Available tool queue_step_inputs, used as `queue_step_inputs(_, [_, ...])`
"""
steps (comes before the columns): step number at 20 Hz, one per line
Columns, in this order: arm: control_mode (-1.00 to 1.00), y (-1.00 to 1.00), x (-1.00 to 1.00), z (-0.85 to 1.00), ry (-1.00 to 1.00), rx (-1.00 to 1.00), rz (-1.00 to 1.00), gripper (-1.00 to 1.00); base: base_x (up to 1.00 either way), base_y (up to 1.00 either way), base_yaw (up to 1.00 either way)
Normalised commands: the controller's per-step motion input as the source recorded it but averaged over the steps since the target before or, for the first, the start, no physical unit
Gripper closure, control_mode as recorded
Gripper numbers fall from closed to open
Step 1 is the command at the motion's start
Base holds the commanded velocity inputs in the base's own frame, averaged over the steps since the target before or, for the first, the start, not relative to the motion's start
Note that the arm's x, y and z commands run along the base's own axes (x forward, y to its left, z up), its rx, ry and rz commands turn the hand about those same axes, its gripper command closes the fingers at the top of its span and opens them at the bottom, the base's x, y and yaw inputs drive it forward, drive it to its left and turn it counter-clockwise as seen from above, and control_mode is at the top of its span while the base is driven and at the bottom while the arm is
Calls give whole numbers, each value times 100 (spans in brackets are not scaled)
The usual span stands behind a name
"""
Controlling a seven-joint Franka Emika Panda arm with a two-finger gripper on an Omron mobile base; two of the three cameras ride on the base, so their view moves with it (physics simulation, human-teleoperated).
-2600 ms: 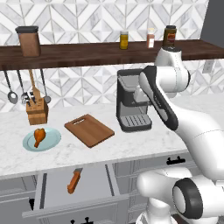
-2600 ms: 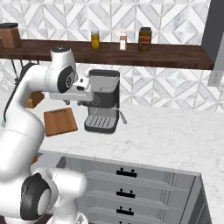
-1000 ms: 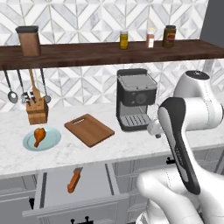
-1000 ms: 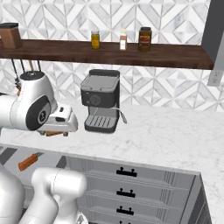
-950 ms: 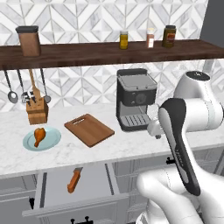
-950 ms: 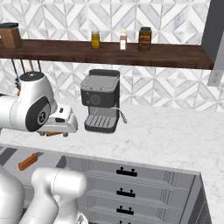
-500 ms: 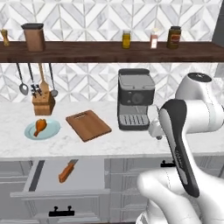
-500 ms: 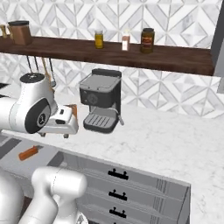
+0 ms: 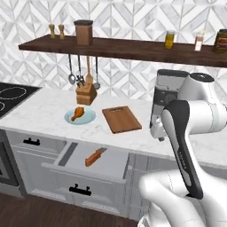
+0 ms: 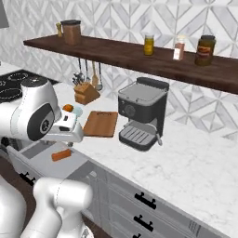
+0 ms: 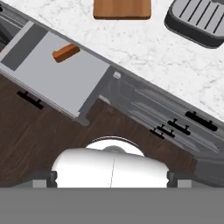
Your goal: Pick up the knife from the drawer and place it on the cutting board. Then place the meat from the plate to the cutting board.
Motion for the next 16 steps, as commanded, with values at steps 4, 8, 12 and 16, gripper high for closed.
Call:
queue_step_inputs(4, [100,0,0,0,0,0,0,-100,0,-5,41])
queue_step_inputs(8, [100,0,0,0,0,0,0,-100,2,-13,42])
queue_step_inputs(12, [100,0,0,0,0,0,0,-100,1,-24,42])
queue_step_inputs(16, [100,0,0,0,0,0,0,-100,9,-18,36])
